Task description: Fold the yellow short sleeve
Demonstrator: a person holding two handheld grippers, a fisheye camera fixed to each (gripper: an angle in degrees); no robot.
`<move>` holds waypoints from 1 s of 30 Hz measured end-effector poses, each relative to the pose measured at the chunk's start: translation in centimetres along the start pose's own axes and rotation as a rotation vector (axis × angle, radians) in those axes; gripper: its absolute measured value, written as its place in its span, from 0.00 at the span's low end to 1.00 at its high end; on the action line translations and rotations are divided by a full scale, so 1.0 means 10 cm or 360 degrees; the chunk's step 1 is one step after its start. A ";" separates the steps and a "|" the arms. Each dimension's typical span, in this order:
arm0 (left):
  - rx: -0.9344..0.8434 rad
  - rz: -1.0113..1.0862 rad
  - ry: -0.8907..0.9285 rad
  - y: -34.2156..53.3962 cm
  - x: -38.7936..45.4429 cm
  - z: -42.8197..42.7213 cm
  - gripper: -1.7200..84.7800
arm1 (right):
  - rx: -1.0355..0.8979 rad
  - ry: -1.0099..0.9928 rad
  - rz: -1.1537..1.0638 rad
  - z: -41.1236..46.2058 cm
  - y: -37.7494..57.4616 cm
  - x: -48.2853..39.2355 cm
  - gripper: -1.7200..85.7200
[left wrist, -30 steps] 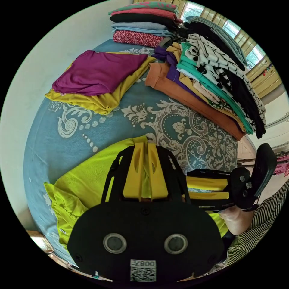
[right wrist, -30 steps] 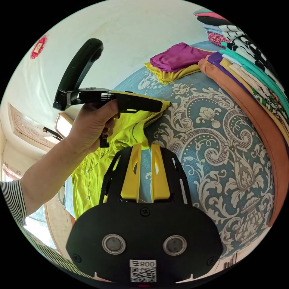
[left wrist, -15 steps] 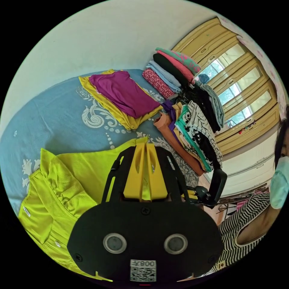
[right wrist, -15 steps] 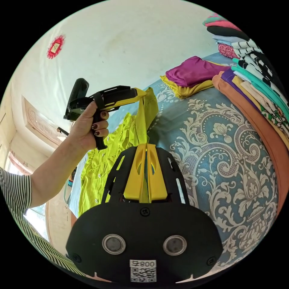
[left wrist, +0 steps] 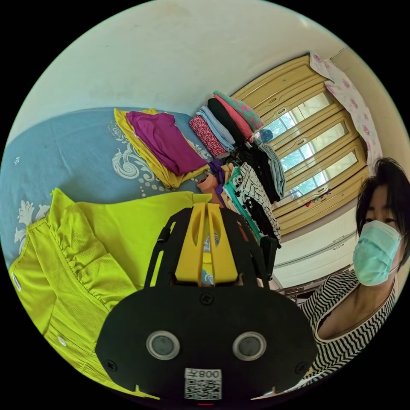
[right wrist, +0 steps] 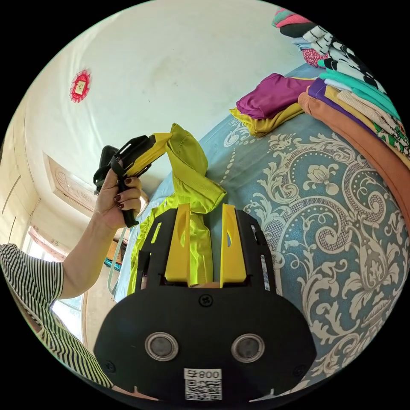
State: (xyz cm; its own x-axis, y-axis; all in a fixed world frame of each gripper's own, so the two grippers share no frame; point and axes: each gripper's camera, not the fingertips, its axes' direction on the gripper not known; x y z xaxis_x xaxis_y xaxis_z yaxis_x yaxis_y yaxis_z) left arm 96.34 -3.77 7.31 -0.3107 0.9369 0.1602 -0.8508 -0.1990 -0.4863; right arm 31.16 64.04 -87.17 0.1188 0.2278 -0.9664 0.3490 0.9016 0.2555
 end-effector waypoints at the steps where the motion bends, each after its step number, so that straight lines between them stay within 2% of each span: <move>1: -0.0003 0.0010 0.0016 0.00 -0.03 -0.03 0.02 | -0.0010 0.0020 0.0019 0.02 -0.01 0.03 0.15; 8: -0.0027 0.0033 0.0089 0.02 -0.20 -0.21 0.03 | 0.0036 -0.0076 0.0114 0.06 -0.07 0.22 0.16; 13: -0.0056 0.0047 0.0133 0.07 -0.33 -0.40 0.02 | 0.0055 -0.0315 0.0126 0.18 -0.14 0.27 0.17; 17: -0.0051 0.0042 0.0157 0.10 -0.45 -0.53 0.02 | 0.0013 -0.0362 0.0115 0.29 -0.19 0.25 0.17; 24: -0.0032 0.0015 0.0180 0.17 -0.73 -0.76 0.02 | 0.0139 -0.0750 0.0129 0.37 -0.24 0.25 0.11; 30: 0.0067 -0.0047 0.0184 0.28 -1.04 -0.91 0.02 | 0.0185 -0.0491 -0.0063 0.33 -0.36 -0.22 0.05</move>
State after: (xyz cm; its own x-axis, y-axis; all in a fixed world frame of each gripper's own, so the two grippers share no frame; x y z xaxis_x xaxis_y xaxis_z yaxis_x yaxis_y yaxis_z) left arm 101.05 -11.48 -3.56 -0.2363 0.9690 0.0726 -0.8766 -0.1803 -0.4462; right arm 32.67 59.07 -85.85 0.3728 0.0550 -0.9263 0.4607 0.8555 0.2362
